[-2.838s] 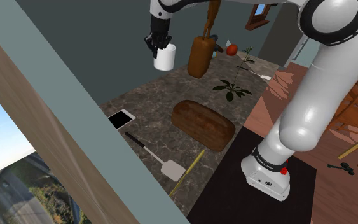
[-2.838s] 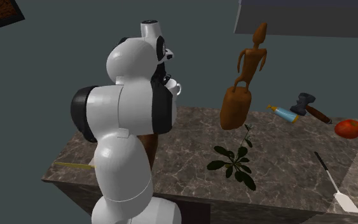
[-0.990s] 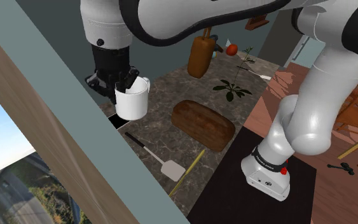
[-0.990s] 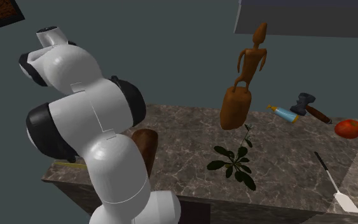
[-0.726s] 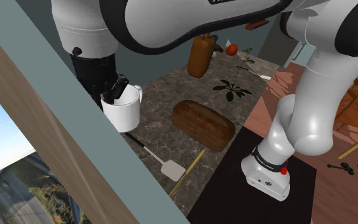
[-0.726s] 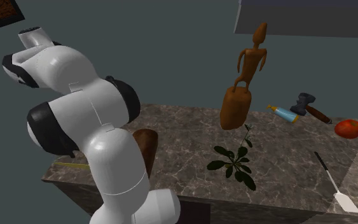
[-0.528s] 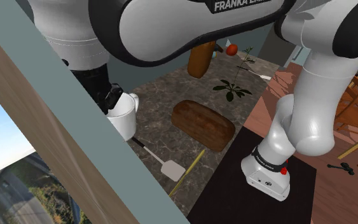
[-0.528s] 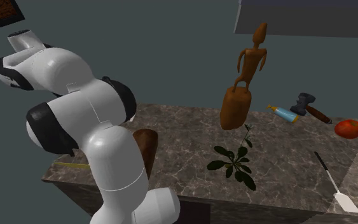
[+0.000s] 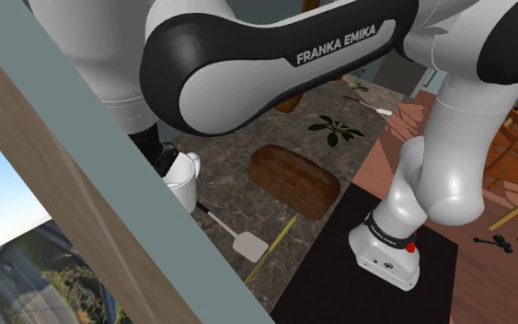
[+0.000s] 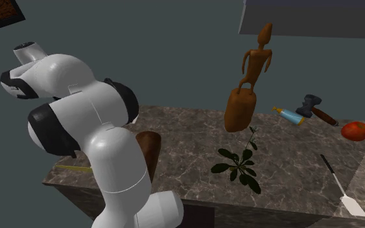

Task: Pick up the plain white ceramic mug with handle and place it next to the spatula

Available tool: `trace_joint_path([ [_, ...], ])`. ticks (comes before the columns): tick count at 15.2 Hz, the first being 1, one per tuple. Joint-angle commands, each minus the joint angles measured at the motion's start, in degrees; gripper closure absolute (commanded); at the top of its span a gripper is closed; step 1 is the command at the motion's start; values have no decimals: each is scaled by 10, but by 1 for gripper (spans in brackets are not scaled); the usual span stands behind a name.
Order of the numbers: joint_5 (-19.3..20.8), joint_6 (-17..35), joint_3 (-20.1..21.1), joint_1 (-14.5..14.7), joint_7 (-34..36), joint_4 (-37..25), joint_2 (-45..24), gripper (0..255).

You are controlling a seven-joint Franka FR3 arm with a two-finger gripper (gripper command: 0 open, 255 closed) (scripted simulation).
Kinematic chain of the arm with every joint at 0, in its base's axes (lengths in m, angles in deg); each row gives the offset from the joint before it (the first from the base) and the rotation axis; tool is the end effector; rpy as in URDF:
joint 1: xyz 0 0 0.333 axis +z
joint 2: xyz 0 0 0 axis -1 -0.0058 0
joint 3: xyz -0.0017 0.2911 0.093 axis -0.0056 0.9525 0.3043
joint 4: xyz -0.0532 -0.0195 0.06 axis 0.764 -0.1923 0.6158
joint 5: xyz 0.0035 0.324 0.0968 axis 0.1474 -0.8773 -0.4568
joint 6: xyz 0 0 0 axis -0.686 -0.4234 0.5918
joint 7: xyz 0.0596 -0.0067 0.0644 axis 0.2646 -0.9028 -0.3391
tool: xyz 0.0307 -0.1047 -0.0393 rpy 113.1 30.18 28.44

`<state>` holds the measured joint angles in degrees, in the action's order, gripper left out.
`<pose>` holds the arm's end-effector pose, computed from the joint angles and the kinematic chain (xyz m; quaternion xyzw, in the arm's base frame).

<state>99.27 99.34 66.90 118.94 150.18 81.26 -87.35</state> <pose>0.3621 0.4557 0.4762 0.9962 -0.0657 0.0560 0.0139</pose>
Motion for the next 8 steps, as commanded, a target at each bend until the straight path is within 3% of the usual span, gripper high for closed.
trace_joint_path([
  [1, 2, 15, -1, -1, 2, 12, -2, 255],
  [8, 12, 63, -4, 0, 13, 50, -15, 255],
])
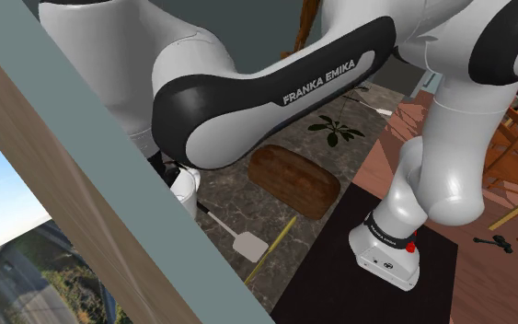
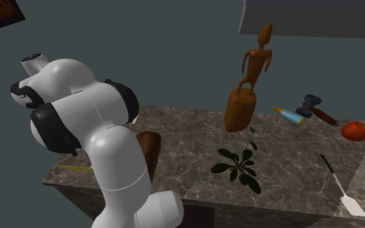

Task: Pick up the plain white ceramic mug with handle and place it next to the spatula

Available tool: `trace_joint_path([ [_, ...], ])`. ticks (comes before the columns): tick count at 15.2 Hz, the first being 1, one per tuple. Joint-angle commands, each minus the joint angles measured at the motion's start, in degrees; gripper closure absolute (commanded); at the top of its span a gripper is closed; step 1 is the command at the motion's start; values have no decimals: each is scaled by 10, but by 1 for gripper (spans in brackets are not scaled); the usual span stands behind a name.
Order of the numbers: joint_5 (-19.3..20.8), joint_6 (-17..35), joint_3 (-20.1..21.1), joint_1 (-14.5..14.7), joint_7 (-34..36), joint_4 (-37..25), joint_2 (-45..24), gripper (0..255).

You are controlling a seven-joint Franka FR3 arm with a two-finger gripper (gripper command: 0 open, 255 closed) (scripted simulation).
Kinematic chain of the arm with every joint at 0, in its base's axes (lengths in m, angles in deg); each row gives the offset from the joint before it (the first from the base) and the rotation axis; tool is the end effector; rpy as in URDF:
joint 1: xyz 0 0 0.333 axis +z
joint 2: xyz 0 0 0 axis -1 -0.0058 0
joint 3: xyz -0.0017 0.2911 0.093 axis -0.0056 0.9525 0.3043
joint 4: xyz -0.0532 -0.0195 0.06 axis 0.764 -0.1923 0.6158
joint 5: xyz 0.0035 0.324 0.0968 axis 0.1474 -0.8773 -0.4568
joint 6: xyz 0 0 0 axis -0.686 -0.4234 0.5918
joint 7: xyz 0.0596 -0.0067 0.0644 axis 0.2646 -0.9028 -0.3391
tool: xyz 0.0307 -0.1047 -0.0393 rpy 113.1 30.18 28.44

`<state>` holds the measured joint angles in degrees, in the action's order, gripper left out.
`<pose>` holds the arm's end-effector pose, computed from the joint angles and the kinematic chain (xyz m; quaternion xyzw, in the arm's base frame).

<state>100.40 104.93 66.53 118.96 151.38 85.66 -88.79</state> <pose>0.3636 0.4576 0.4387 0.9962 -0.0655 0.0560 0.0139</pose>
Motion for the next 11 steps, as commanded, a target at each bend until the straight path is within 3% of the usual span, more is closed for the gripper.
trace_joint_path([
  [1, 3, 14, -1, 0, 3, 11, -2, 255],
  [11, 24, 78, -9, 3, 22, 51, -31, 255],
])
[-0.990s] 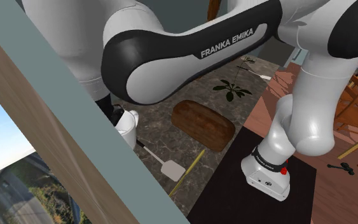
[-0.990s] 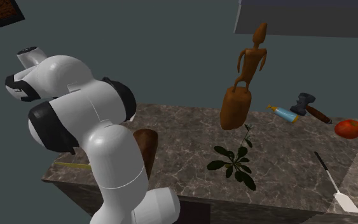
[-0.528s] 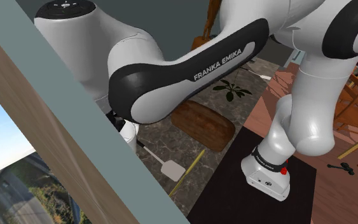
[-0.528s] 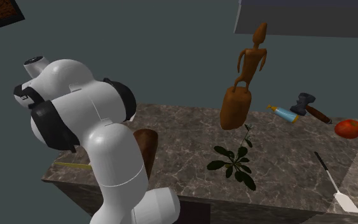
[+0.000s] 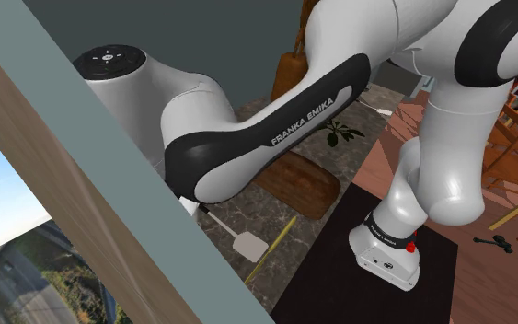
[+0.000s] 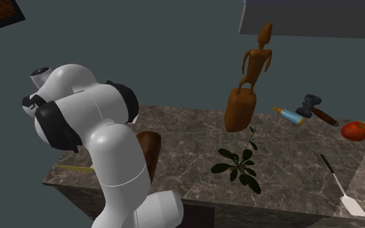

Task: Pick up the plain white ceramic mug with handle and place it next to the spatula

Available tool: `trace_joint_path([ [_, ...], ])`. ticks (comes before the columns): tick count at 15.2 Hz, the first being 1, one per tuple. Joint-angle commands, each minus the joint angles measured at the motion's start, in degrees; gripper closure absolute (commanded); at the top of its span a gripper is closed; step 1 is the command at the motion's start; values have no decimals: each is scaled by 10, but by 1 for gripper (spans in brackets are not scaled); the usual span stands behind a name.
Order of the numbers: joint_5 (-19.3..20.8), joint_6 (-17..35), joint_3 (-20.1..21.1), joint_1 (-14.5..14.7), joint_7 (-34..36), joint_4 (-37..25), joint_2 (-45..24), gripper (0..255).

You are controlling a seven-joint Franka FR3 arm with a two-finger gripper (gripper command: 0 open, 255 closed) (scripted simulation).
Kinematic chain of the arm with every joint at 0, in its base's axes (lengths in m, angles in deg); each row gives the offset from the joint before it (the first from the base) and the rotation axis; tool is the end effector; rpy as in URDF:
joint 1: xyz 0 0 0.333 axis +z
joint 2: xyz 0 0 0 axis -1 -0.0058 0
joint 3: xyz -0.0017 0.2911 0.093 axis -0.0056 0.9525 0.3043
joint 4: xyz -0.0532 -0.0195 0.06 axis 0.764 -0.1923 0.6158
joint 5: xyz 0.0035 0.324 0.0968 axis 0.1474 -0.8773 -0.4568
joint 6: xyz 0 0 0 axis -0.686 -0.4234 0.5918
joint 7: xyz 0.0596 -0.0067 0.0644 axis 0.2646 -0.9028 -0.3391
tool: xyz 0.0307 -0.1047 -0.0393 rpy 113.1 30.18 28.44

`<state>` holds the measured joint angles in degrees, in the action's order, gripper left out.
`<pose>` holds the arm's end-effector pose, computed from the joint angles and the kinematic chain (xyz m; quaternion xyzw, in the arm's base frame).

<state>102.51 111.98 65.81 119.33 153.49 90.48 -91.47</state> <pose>0.3638 0.4596 0.3886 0.9962 -0.0656 0.0561 0.0139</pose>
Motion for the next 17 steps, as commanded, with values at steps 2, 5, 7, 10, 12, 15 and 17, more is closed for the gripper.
trace_joint_path([
  [2, 8, 20, -4, 1, 5, 9, -11, 255],
  [5, 10, 25, -5, 1, 7, 12, -14, 255],
  [7, 10, 25, -5, 1, 7, 12, -14, 255],
  [10, 10, 25, -5, 1, 7, 12, -14, 255],
  [12, 10, 25, -5, 1, 7, 12, -14, 0],
  [15, 10, 25, -5, 1, 7, 12, -14, 0],
  [17, 10, 25, -5, 1, 7, 12, -14, 0],
])
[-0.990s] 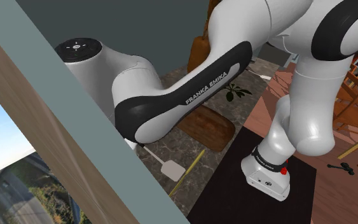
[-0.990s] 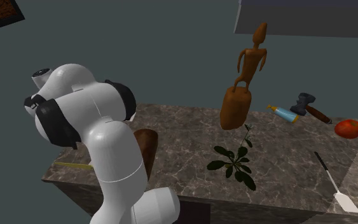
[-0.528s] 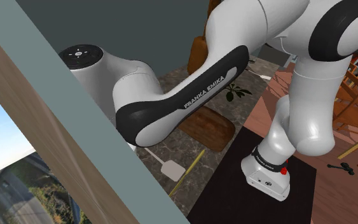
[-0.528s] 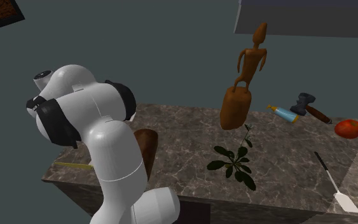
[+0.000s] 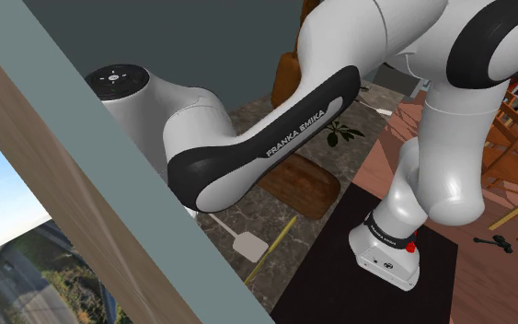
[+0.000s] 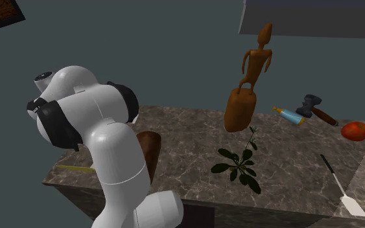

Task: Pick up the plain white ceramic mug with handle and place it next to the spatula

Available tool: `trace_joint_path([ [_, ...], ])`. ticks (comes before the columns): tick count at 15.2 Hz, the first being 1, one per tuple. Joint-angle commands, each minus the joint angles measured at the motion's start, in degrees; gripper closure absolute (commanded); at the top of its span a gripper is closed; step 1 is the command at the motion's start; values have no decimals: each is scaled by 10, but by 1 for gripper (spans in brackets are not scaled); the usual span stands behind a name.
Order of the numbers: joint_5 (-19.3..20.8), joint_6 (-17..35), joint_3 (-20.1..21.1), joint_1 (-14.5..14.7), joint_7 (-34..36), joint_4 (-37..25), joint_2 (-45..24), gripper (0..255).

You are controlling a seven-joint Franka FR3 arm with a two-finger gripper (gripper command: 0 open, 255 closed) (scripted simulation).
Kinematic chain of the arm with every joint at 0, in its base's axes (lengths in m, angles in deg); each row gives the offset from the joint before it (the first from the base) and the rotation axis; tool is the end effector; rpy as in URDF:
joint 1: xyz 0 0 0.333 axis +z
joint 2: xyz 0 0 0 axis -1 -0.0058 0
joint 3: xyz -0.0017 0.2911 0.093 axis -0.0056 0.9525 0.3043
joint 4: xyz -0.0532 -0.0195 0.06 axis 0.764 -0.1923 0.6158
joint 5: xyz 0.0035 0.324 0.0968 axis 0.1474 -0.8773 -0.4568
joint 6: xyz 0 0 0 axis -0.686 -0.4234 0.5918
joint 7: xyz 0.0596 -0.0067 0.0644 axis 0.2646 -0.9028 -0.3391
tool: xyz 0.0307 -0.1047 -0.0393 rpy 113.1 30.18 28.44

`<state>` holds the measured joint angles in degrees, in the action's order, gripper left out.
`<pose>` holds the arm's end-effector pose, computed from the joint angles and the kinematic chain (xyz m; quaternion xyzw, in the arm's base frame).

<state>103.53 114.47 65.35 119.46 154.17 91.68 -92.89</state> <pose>0.3661 0.4597 0.3700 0.9962 -0.0656 0.0564 0.0136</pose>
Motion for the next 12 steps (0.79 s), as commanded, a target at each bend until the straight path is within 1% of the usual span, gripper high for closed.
trace_joint_path([
  [1, -6, -15, 3, -1, -4, -6, 10, 0],
  [4, -23, -58, 11, -2, -14, -29, 33, 0],
  [12, -23, -58, 11, -2, -14, -29, 33, 0],
])
